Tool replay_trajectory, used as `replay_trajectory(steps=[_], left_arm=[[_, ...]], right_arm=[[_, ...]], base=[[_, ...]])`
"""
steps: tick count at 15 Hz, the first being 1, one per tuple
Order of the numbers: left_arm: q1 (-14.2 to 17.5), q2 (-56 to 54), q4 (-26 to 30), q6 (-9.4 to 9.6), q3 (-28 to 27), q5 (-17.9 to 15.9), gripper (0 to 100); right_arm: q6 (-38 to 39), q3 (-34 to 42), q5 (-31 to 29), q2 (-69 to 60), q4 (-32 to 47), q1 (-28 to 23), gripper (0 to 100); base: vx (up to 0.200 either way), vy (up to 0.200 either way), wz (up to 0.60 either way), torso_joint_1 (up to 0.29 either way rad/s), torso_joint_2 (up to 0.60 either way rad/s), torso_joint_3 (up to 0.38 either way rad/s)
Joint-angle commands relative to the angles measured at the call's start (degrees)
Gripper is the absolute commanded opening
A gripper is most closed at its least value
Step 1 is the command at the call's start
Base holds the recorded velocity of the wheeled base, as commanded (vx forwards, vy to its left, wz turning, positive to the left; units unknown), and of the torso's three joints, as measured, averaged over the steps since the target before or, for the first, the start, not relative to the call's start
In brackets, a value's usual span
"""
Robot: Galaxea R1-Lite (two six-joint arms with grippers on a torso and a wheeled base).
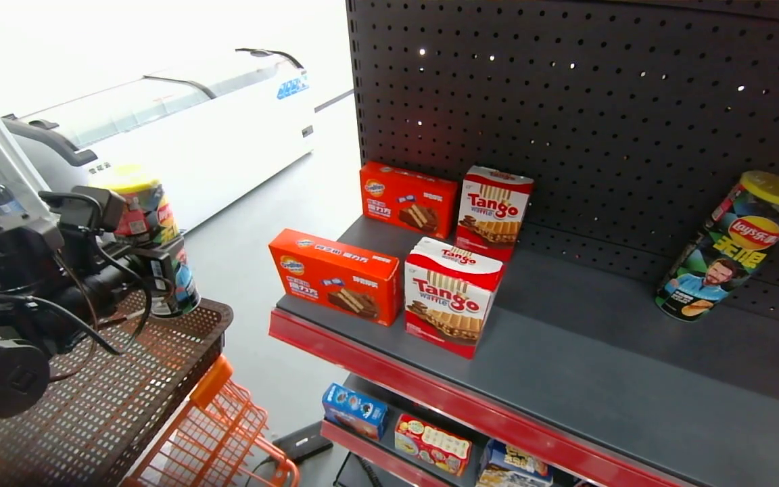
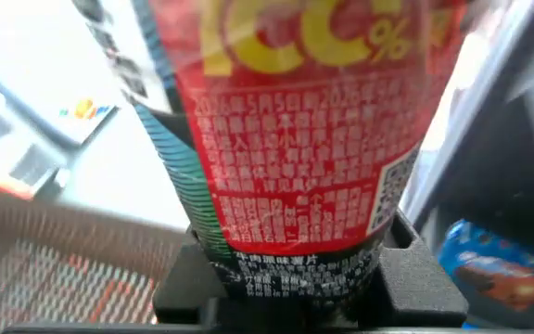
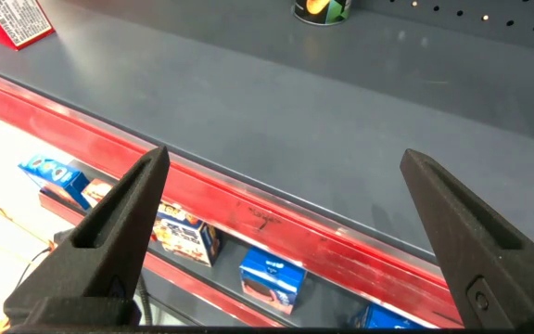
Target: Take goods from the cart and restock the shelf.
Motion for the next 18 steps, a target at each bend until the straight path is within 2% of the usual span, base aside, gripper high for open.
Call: replay_trajectory(steps=[1,2,3,4,5,6,7,9,10,11,12,13,15,16,18], left_arm=[[-0.9,-6.5,0.9,-0.14,-1.9,-2.6,0],[-2.3,-8.1,1.3,-0.23,-2.0,-2.6,0],[-4.4,-10.5,4.2,-0.41,-2.5,-2.0,0],[-4.8,-12.9,8.7,-0.76,-3.2,-1.0,0],[-5.4,-16.9,16.6,-0.85,-4.0,-0.6,0],[-6.8,-19.9,21.3,-0.85,-4.4,-1.0,0],[-10.3,-22.4,24.6,-1.02,-4.3,-2.9,0],[-12.2,-23.6,25.1,-2.34,-4.7,-8.2,0],[-13.9,-23.8,25.2,-3.92,-5.0,-12.7,0],[-14.2,-24.5,25.2,-4.54,-4.8,-14.6,0],[-14.2,-24.5,25.2,-4.54,-4.8,-14.6,0],[-16.4,-25.4,25.2,-4.63,-4.1,-17.5,0],[-18.2,-25.4,25.5,-5.07,-5.0,-18.4,0],[-18.9,-25.4,25.3,-6.56,-5.5,-18.3,0],[-20.5,-25.4,25.1,-6.74,-5.1,-18.5,0]], right_arm=[[0.0,0.0,0.0,0.0,0.0,0.0,100],[0.0,0.0,0.0,0.0,0.0,0.0,100],[0.0,0.0,-0.1,0.0,0.0,0.0,100],[0.0,0.0,0.0,0.0,0.0,0.0,100],[-0.1,0.0,0.0,0.0,0.0,0.0,100],[0.0,0.0,0.0,0.0,0.0,0.0,100],[0.0,0.0,0.0,0.0,0.0,0.0,100],[0.0,0.0,0.0,0.0,0.0,0.0,100],[0.0,0.0,0.0,0.0,0.0,0.0,100],[0.0,0.0,0.0,0.0,0.0,0.0,100],[0.0,0.0,0.0,0.0,0.0,0.0,100],[0.0,0.0,0.0,0.0,0.0,0.0,100],[0.0,0.0,0.0,0.0,0.0,0.0,100],[0.0,0.0,0.0,0.0,0.0,0.0,100],[0.0,0.0,0.0,0.0,0.0,0.0,100]], base=[[0.000,0.000,0.00,0.000,0.00,0.000],[0.000,0.000,0.00,0.000,0.00,0.000],[0.000,0.000,0.00,0.000,0.00,0.000],[0.000,0.000,0.00,0.000,0.00,0.000],[0.000,0.000,0.00,0.000,0.00,0.000],[0.000,0.000,0.00,0.000,0.00,0.000],[0.000,0.000,0.00,0.000,0.00,0.000],[0.000,0.000,0.00,0.000,0.00,0.000],[0.000,0.000,0.00,0.000,0.00,0.000],[0.000,0.000,0.00,0.000,0.00,0.000],[0.000,0.000,0.00,0.000,0.00,0.000],[0.000,0.000,0.00,0.000,0.00,0.000],[0.000,0.000,0.00,0.000,0.00,0.000],[0.000,0.000,0.00,0.000,0.00,0.000],[0.000,0.000,0.00,0.000,0.00,0.000]])
